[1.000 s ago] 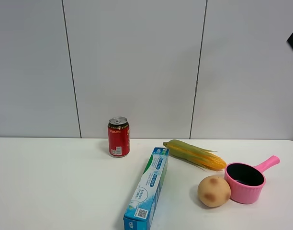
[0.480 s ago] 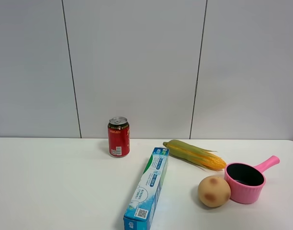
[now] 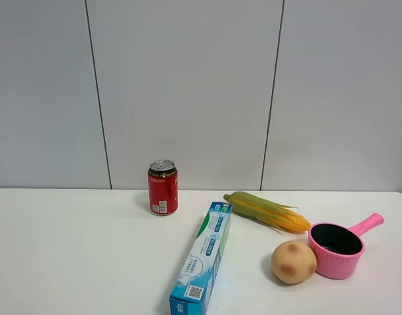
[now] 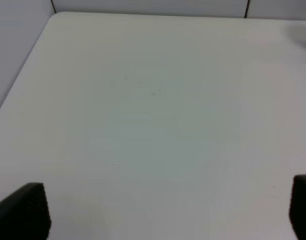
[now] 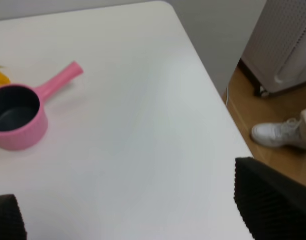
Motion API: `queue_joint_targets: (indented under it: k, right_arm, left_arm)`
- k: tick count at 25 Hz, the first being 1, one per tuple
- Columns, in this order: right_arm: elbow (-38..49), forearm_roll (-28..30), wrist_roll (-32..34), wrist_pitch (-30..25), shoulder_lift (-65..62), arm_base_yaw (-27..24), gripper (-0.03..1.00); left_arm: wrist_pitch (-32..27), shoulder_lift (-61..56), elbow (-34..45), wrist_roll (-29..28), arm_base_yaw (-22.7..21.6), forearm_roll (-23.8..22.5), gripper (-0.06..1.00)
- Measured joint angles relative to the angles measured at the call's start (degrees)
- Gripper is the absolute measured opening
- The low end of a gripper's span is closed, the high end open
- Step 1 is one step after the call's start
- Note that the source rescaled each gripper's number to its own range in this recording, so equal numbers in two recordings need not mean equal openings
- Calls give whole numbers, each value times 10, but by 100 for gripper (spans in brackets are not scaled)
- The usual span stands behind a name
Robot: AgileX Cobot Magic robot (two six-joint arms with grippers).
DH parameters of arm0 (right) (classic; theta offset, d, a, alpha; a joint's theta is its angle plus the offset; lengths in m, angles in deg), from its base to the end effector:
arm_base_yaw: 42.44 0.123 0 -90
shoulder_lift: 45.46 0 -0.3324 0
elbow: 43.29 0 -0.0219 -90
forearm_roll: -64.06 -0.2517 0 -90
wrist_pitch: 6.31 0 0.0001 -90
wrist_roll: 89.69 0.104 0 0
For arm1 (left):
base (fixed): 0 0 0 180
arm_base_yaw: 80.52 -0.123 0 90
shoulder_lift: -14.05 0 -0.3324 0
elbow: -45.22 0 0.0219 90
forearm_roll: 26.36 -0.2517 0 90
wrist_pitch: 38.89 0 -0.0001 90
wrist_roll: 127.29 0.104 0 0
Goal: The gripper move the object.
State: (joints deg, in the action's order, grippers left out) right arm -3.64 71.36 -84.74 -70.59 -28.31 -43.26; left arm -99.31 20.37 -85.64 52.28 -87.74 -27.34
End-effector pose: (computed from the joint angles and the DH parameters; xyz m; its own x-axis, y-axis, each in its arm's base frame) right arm -0.0306 -0.0115 0.3240 -0.5097 0.0379 -0.8595 0.1282 0.9912 -0.0323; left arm -0.0418 -0.0037 0.2749 -0.4331 -0.0539 -0.8997 -0.1385 0.9903 0.0073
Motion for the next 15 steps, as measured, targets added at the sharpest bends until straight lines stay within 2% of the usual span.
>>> queue_joint_targets:
  k: [7,15]
  right_arm:
    - [70,-4,4,-10,-78,0,90]
    - [109,-55,8,32,-106,0,90]
  left_arm:
    - [0,0,0,0,0,0,100]
    - [0,0,0,0,0,0,100]
